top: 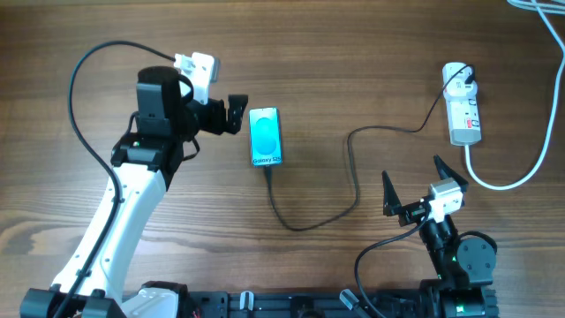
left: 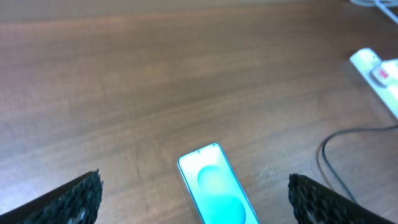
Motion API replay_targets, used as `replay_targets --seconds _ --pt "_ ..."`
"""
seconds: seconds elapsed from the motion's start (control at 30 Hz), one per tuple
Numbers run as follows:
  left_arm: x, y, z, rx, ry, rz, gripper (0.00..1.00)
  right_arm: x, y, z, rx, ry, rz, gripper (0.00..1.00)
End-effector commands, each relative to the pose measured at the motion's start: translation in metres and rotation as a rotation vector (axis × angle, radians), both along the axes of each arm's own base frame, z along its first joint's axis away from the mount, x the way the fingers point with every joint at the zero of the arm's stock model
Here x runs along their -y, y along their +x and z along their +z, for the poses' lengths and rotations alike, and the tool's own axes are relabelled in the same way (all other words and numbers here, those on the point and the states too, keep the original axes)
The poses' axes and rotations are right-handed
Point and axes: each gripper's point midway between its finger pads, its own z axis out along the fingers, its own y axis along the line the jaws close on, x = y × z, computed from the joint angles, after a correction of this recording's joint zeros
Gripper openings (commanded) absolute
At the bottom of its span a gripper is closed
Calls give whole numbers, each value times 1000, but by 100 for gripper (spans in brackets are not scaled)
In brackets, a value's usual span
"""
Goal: Plug charger to phone and switch on socket
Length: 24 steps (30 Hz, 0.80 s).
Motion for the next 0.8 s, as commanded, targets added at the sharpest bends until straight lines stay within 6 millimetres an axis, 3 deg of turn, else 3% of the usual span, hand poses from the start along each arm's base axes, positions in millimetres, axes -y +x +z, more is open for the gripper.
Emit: replay_targets --seconds 0.0,0.2,0.77 --pt "-7 -16 0 -29 20 9 100 1 0 2 15 -8 -7 100" --pt "-29 -16 -7 -38 23 69 100 1 0 2 14 -8 -7 100" --pt "-34 -37 -52 31 7 87 100 1 0 2 14 -8 -7 100"
